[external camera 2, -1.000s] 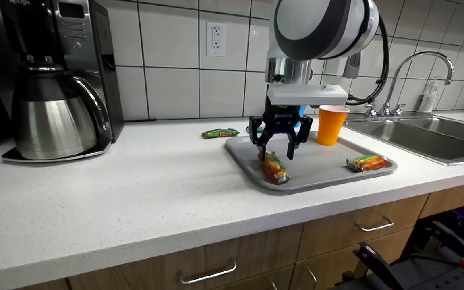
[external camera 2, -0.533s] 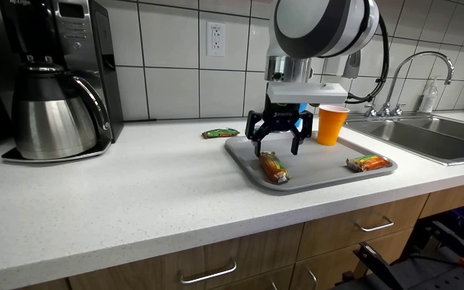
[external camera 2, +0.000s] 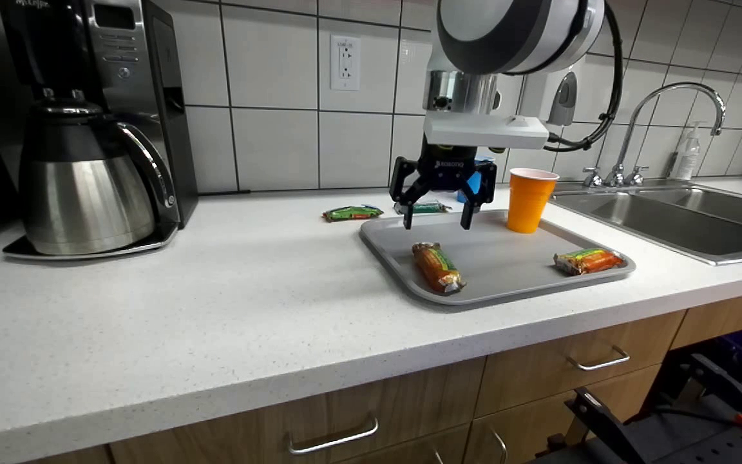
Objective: Pick up the candy bars on the table and place them on the tray
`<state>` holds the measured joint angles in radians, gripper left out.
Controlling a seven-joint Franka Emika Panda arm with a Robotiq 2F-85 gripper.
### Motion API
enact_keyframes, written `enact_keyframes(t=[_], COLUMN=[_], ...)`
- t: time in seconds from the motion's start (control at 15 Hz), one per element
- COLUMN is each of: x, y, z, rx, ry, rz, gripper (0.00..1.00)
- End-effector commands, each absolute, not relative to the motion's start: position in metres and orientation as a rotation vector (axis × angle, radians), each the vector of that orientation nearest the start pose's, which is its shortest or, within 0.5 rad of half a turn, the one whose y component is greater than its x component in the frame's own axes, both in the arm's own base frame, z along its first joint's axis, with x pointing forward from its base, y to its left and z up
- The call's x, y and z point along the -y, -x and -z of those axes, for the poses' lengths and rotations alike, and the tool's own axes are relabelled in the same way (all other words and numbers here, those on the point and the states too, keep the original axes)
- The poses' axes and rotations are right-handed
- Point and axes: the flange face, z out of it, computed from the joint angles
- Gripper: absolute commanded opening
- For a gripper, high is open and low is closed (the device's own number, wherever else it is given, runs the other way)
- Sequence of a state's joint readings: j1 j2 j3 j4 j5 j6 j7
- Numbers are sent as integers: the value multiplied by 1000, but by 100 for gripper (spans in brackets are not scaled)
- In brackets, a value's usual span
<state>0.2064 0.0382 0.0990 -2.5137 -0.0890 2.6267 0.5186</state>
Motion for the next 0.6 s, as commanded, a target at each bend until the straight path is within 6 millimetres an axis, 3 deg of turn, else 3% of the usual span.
enact_keyframes(t=[0.0,0.27,0.33,0.53], x=[-122,-89,-101,-89], y=[-472,-499,-485,-495], z=[-290,-305,-296,-302], rx=[-305,-327,-346,-351], ry=[3141,3121,3114,3113], rz=[168,203,214,232], gripper=[100,100,100,100])
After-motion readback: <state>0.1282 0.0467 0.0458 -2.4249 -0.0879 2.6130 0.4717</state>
